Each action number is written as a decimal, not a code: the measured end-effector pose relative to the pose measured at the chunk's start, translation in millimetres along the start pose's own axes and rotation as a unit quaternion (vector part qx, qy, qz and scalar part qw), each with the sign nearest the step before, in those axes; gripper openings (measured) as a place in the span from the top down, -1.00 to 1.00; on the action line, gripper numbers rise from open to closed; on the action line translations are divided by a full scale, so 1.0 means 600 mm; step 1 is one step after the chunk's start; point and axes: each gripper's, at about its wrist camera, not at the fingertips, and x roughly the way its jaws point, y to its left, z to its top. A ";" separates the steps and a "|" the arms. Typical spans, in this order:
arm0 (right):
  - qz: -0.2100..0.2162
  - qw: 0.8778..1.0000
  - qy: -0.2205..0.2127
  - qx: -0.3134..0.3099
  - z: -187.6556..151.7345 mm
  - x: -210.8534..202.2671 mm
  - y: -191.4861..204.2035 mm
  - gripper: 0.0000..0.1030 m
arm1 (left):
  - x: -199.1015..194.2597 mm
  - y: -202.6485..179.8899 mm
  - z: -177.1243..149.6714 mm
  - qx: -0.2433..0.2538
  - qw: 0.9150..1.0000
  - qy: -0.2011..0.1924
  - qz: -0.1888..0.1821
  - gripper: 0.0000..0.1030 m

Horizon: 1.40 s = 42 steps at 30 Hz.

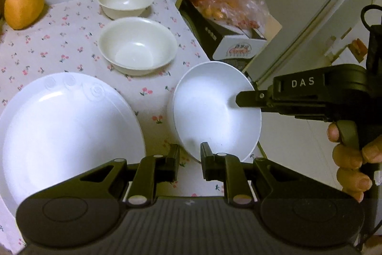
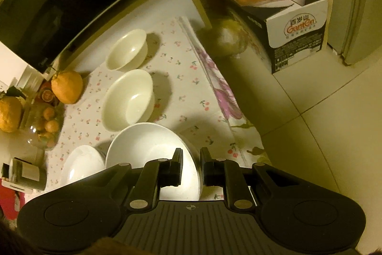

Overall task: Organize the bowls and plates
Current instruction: 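Lift the white bowl with both grippers and carry it toward the cream bowls, then lower the white bowl beside the cream bowls and open both grippers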

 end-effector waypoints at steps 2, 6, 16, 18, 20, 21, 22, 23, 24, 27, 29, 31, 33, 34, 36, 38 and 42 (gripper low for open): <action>-0.002 1.000 0.003 0.004 0.000 0.004 -0.004 0.70 | 0.004 0.000 -0.001 -0.003 1.000 0.006 -0.003 0.67; -0.008 1.000 0.007 0.006 0.001 0.012 -0.005 0.70 | 0.008 -0.003 -0.002 -0.003 1.000 0.011 -0.001 0.66; -0.011 1.000 0.014 0.016 0.006 0.025 -0.008 0.69 | 0.013 -0.005 0.000 0.007 1.000 0.012 0.007 0.64; -0.011 1.000 0.013 0.018 0.006 0.026 -0.008 0.68 | 0.012 -0.006 0.001 0.009 1.000 0.009 0.010 0.62; -0.011 1.000 0.013 0.018 0.006 0.026 -0.008 0.66 | 0.010 -0.005 0.002 0.007 1.000 0.007 0.010 0.57; -0.011 1.000 0.012 0.019 0.006 0.026 -0.008 0.65 | 0.010 -0.005 0.002 0.006 1.000 0.006 0.010 0.56; -0.011 1.000 0.012 0.020 0.007 0.026 -0.009 0.64 | 0.009 -0.004 0.003 0.005 1.000 0.005 0.010 0.55; -0.011 1.000 0.011 0.020 0.007 0.026 -0.009 0.64 | 0.008 -0.003 0.003 0.005 1.000 0.004 0.009 0.54; -0.011 1.000 0.011 0.021 0.008 0.026 -0.009 0.64 | 0.007 -0.003 0.003 0.005 1.000 0.003 0.010 0.53; -0.011 1.000 0.008 0.021 0.008 0.024 -0.009 0.64 | 0.005 -0.003 0.004 0.006 1.000 0.000 0.012 0.51; -0.010 1.000 0.006 0.021 0.008 0.022 -0.009 0.63 | 0.004 -0.003 0.005 0.006 1.000 -0.003 0.013 0.51; -0.007 1.000 0.005 0.022 0.009 0.020 -0.008 0.63 | 0.002 -0.004 0.004 0.005 1.000 -0.005 0.013 0.49; -0.006 1.000 0.004 0.022 0.010 0.018 -0.008 0.63 | -0.001 -0.003 0.003 0.003 1.000 -0.006 0.012 0.44; -0.005 1.000 0.004 0.023 0.010 0.017 -0.008 0.62 | -0.002 -0.002 0.002 0.002 1.000 -0.007 0.012 0.39; -0.003 1.000 0.005 0.025 0.011 0.016 -0.008 0.62 | -0.005 -0.002 0.001 0.001 1.000 -0.009 0.012 0.33; -0.002 1.000 0.005 0.027 0.011 0.014 -0.008 0.62 | -0.009 -0.002 0.001 -0.001 1.000 -0.010 0.011 0.29; 0.000 1.000 0.002 0.031 0.011 0.009 -0.007 0.44 | -0.017 -0.003 0.001 -0.002 1.000 -0.015 0.010 0.22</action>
